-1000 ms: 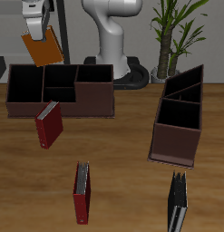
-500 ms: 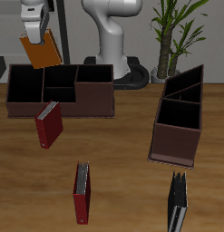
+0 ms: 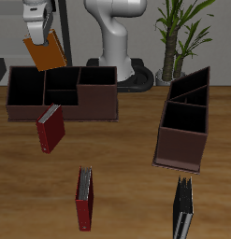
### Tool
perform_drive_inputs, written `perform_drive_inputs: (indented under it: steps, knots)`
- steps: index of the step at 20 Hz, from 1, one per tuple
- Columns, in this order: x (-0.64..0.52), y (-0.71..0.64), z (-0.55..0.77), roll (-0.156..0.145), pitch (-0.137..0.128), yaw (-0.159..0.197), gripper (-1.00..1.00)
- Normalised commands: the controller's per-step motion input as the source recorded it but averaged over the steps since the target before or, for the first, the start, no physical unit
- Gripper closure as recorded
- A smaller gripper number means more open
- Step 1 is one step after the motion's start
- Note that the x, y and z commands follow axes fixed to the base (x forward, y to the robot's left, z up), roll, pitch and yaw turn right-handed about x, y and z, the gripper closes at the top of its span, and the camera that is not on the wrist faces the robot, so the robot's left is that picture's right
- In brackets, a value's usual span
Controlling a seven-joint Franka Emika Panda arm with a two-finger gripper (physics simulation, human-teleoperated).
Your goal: Place the orange book into the back desk caddy's back compartment
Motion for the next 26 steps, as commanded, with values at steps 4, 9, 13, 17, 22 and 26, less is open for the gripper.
perform_drive_inputs:
  steps: [4,9,13,17,22,26]
  knots:
    - [-0.04,0.28,-0.05,0.061,0.008,0.033,1.0]
    - [-0.01,0.08,-0.03,0.021,0.008,0.009,1.0]
    - [0.01,-0.02,-0.03,-0.007,0.008,-0.005,1.0]
    - [0.03,-0.12,-0.08,-0.024,0.017,-0.017,1.0]
    - [-0.01,-0.04,-0.04,-0.004,0.008,-0.007,1.0]
    - [0.03,0.0,-0.05,0.0,0.009,-0.008,1.0]
